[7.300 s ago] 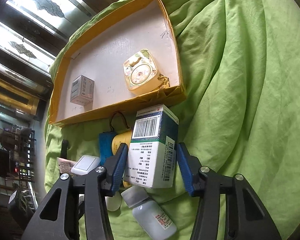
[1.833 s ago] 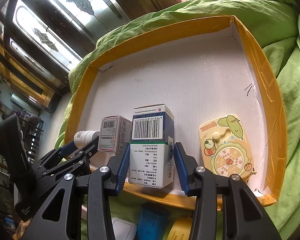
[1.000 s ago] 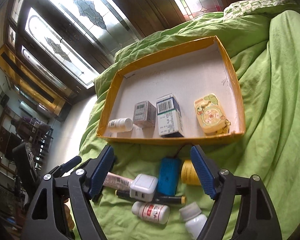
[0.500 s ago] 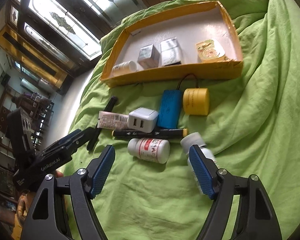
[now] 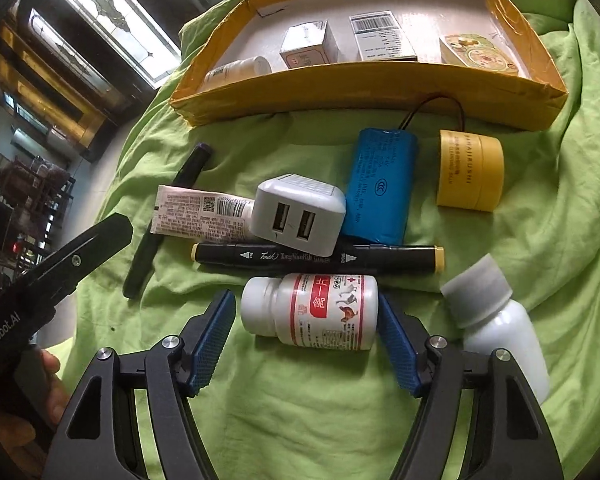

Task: Organize rigid objects
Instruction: 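Grasp the red-labelled pill bottle with the right gripper while the left grasps the black marker, then lift the red-labelled bottle and black marker above the duvet toward the tray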

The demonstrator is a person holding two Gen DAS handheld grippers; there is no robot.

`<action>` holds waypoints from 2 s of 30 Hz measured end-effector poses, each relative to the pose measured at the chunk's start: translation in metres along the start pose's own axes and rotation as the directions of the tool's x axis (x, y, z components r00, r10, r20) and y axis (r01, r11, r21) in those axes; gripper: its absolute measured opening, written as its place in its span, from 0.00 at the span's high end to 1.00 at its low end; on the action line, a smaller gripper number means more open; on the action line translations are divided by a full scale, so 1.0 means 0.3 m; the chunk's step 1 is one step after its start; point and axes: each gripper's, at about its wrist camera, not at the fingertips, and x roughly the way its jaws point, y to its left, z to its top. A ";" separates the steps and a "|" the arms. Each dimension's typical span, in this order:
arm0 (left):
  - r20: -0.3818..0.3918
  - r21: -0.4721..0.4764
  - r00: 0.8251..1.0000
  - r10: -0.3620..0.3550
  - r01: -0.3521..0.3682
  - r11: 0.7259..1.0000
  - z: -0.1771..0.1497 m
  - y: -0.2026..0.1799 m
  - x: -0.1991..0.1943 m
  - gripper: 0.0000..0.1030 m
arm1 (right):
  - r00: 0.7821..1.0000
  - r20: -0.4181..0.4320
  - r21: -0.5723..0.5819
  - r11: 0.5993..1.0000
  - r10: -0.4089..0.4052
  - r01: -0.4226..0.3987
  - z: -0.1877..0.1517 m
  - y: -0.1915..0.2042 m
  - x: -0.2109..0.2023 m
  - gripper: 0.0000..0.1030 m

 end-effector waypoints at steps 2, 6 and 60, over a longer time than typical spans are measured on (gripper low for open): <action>-0.015 0.040 0.998 0.053 -0.053 0.998 0.002 -0.007 0.017 0.21 | 1.000 -0.008 -0.018 1.000 -0.009 0.008 -0.004 -0.002 0.000 0.44; -0.069 0.067 0.988 0.136 -0.131 0.989 0.000 0.010 0.065 0.35 | 0.999 -0.020 0.011 0.999 0.041 -0.040 -0.014 -0.032 -0.035 0.44; -0.050 -0.032 0.996 -0.069 0.067 0.997 -0.018 0.060 0.007 0.88 | 0.992 0.076 -0.058 0.993 0.103 -0.099 -0.036 0.009 -0.147 0.44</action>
